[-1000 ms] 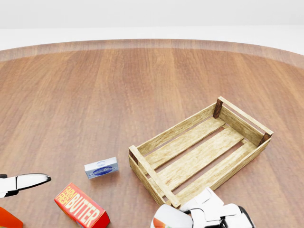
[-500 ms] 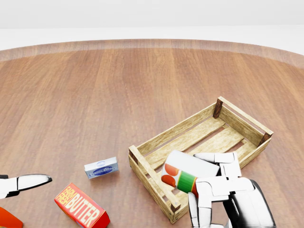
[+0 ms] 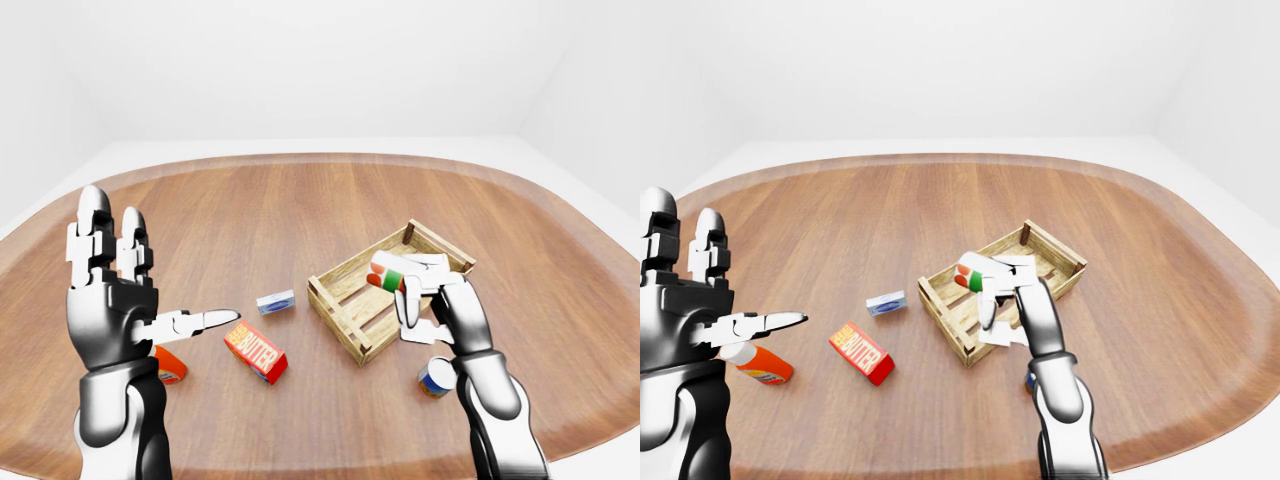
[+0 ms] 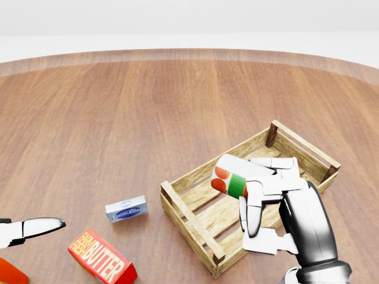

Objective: Pick up the tomato sauce, and put it in the wooden tray.

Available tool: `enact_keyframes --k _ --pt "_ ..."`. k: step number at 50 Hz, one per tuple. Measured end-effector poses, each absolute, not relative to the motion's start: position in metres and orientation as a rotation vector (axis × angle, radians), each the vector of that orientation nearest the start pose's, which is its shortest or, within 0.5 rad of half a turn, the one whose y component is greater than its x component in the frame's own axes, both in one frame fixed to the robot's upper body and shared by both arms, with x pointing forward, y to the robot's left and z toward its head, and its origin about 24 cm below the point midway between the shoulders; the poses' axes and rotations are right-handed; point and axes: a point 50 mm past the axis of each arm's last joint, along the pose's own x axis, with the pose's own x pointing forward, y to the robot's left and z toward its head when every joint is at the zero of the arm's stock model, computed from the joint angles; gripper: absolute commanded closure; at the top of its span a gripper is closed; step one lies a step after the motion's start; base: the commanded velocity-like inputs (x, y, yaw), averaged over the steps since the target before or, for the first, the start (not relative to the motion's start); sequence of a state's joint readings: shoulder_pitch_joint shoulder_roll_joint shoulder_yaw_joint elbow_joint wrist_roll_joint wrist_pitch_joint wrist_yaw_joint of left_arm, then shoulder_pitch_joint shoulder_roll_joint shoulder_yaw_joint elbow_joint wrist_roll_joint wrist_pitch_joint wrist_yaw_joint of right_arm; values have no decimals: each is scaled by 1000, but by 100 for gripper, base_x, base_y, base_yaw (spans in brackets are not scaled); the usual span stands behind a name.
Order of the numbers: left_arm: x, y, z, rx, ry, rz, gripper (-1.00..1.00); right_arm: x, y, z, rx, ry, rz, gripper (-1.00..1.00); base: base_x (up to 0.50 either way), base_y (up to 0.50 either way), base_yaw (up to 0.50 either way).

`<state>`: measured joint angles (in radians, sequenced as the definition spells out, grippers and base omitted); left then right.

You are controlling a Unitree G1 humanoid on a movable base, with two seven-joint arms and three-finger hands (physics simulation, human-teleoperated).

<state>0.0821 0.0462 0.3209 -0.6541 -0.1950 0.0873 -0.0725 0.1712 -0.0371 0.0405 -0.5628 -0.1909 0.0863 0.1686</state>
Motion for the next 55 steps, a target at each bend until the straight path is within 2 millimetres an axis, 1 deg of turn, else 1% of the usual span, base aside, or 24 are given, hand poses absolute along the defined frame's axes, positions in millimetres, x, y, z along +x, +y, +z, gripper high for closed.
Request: enact_keyframes --k 18,31,41,55 --pt "199 218 167 -12 -516 177 -100 248 -149 110 -341 -240 114 100 0 0 0" --pt "199 217 167 -12 -514 176 -100 271 -150 98 -417 -200 120 100 0 0 0" --pt "200 218 166 -12 -511 177 -100 284 -151 87 -457 -175 120 100 0 0 0" --pt "200 218 166 -12 -508 177 -100 295 -151 77 -499 -152 121 100 0 0 0"
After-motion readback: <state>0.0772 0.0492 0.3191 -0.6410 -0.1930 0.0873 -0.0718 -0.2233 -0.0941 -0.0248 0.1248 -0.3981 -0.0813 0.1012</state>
